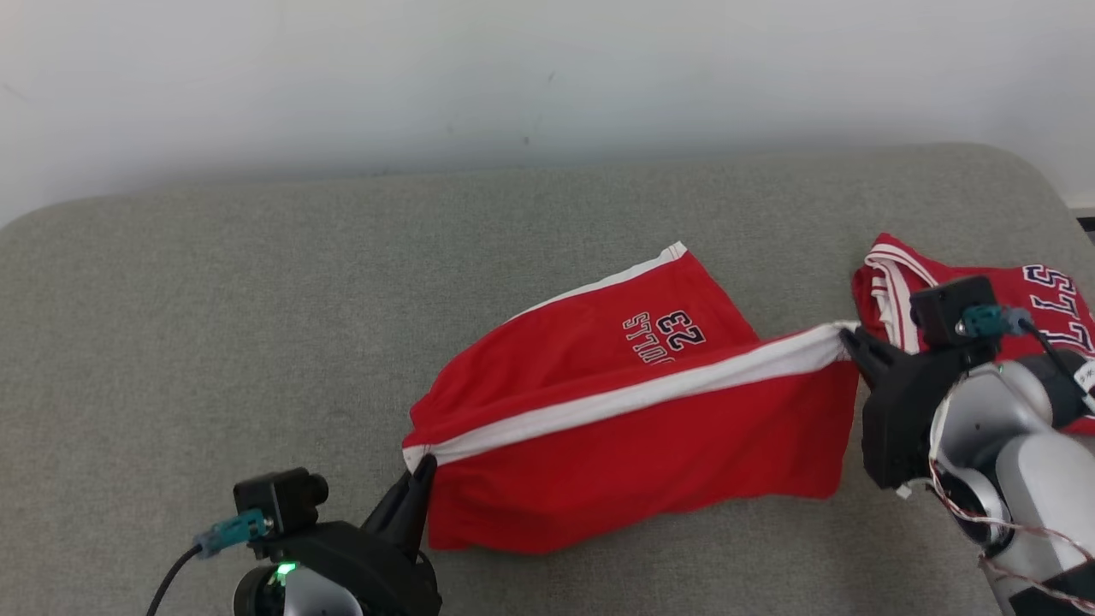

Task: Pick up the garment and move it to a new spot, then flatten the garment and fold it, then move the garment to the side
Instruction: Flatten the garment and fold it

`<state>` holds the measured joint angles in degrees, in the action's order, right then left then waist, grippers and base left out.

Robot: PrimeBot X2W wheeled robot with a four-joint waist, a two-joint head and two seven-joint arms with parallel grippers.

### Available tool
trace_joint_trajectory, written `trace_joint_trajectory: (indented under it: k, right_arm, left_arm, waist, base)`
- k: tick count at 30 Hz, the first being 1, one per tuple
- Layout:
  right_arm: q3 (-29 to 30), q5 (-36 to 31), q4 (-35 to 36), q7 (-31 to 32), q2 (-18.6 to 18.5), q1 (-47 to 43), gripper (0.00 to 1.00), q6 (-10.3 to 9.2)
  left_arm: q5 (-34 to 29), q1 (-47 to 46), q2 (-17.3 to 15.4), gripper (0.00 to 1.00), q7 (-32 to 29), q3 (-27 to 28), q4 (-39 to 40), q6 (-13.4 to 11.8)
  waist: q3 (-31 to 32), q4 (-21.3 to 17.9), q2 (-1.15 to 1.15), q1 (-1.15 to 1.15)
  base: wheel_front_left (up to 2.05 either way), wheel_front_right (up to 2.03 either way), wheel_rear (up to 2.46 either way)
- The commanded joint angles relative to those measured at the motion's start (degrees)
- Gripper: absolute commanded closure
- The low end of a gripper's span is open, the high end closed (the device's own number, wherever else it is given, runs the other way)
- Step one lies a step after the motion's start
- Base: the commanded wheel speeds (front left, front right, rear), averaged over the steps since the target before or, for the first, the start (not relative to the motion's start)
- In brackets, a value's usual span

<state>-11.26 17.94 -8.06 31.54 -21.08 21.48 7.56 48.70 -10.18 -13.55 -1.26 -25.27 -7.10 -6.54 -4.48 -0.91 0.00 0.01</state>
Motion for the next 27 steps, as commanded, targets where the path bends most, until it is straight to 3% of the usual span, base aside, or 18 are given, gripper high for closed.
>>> trace_joint_trajectory:
  k: [1,12,22,23,24,25,27]
  right_arm:
    - [-0.82,-0.66,-2.39,-1.65,-0.63,2.88,1.0,-0.18]
    - [-6.22,-5.55,-21.52,-11.94,1.0,21.93,1.0,-0.18]
    - [-8.6,-6.64,-34.7,-19.23,3.78,30.28,1.0,-0.18]
    - [-8.89,-6.6,-35.77,-20.02,3.94,30.86,1.0,-0.18]
    - [-9.11,-6.24,-36.96,-20.8,4.23,31.32,0.58,-0.18]
    - [-9.26,-6.06,-38.01,-21.46,4.43,31.68,0.0,-0.18]
    - [-9.69,-5.54,-40.07,-22.59,4.81,32.53,0.0,-0.18]
  left_arm:
    - [-0.98,-2.23,0.43,1.0,0.27,-0.1,-1.16,-0.3]
    - [-2.25,-14.17,4.72,1.0,1.84,-0.26,-8.23,-0.25]
    - [-3.42,-19.81,7.0,1.0,3.9,-0.09,-13.8,-1.74]
    - [-3.56,-20.23,7.21,0.89,4.08,-0.39,-14.29,-1.49]
    - [-3.76,-20.49,7.37,0.6,4.55,-0.54,-14.87,-1.4]
    - [-3.94,-20.82,7.52,0.0,4.83,-0.7,-15.42,-1.26]
    - [-4.03,-21.41,7.86,0.0,5.58,-1.08,-16.24,-0.78]
  waist:
    - [-2.83,1.9,0.0,-0.01]
    - [-9.95,5.35,0.0,-0.01]
    - [-12.13,6.88,0.0,-0.01]
    - [-12.24,6.98,0.0,-0.01]
    - [-12.31,7.05,0.0,-0.01]
    - [-12.32,7.11,0.0,-0.01]
    - [-12.27,7.2,0.0,-0.01]
  base:
    - [0.0,0.0,0.0]
    - [0.0,0.0,0.0]
    - [0.0,0.0,0.0]
    - [0.0,0.0,0.0]
    - [0.0,0.0,0.0]
    - [0.0,0.0,0.0]
    - [0.0,0.0,0.0]
